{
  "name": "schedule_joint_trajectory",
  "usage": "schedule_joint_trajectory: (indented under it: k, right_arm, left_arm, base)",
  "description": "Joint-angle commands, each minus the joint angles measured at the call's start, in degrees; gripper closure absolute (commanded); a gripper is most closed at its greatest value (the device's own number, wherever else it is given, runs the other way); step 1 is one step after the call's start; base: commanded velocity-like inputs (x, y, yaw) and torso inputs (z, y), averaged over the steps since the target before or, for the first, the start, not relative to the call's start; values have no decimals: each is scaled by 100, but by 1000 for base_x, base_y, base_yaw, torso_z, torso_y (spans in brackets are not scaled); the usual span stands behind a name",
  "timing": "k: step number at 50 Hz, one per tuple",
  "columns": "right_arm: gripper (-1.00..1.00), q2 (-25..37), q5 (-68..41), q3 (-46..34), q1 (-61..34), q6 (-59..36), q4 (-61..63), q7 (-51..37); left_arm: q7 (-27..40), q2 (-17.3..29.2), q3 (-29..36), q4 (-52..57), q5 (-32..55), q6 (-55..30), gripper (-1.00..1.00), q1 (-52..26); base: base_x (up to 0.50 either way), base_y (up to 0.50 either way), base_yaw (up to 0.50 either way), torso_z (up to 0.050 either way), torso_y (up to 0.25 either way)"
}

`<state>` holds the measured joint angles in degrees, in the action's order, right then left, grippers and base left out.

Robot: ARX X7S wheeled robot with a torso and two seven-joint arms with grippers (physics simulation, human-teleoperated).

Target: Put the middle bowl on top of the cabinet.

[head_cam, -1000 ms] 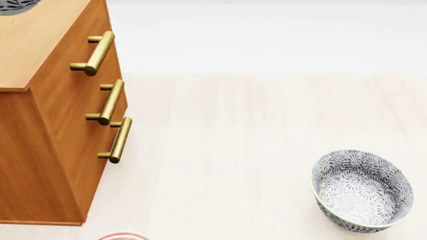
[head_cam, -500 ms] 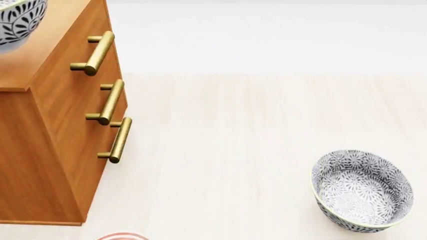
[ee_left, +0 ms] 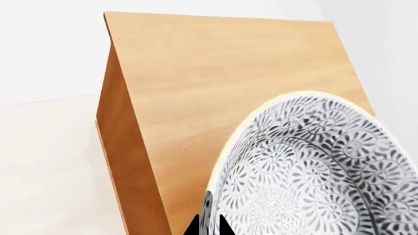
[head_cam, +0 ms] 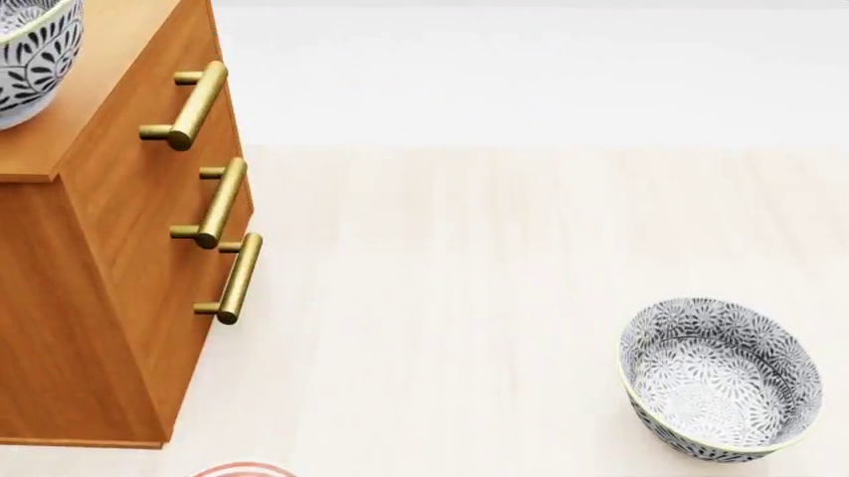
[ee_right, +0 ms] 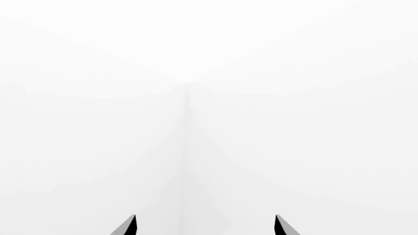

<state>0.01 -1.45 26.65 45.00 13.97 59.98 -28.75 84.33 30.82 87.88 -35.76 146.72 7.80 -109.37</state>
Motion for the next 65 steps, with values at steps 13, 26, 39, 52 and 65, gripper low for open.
schedule_joint_trajectory:
  k: [13,26,39,52,65]
  right_arm:
    - [-100,0,98,-94,0,-6,0,-15]
    - [-100,0,69,-60,0,12,0,2]
    - [-100,0,-6,8,0,29,0,25]
    - [-100,0,-24,18,0,24,-2,43]
    - [-100,0,61,-74,0,24,-1,24]
  left_arm:
    - [-427,-156,124,-521,-85,-98,100,293]
    - [-509,-145,238,-590,-247,-278,-100,209]
    - [-38,131,481,69,-751,-18,-100,-156]
    - [510,615,898,1445,-1483,84,-100,-912]
    - [504,1293,1928,3396,-1781,1054,-100,-1894]
  base:
    - [0,0,0,0,0]
    - [1,0,0,0,0]
    - [0,0,0,0,0]
    - [0,0,0,0,0]
    - [0,0,0,0,0]
